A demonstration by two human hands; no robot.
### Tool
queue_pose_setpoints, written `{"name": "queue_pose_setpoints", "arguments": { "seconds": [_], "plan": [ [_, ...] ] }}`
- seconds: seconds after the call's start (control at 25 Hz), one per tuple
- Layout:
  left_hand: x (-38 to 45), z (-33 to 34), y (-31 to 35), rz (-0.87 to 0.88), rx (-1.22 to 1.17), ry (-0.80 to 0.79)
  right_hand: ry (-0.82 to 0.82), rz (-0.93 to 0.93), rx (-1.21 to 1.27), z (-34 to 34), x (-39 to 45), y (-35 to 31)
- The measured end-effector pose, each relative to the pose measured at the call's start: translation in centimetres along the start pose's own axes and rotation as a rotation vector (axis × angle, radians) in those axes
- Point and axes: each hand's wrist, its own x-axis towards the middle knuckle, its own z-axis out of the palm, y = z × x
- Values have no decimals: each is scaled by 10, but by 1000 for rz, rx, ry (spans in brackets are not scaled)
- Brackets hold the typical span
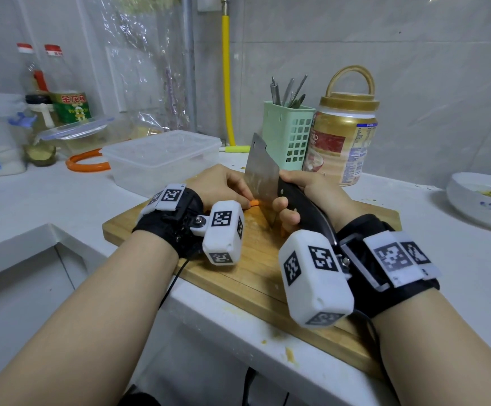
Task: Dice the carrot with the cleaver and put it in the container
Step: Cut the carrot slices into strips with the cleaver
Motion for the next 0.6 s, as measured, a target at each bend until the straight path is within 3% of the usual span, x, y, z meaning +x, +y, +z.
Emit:
{"name": "queue_pose_setpoints", "arguments": {
  "seconds": [0.6],
  "plan": [
    [0, 0, 1, -3, 13, 2, -25, -22, 148, -2, -7, 2]
  ]
}}
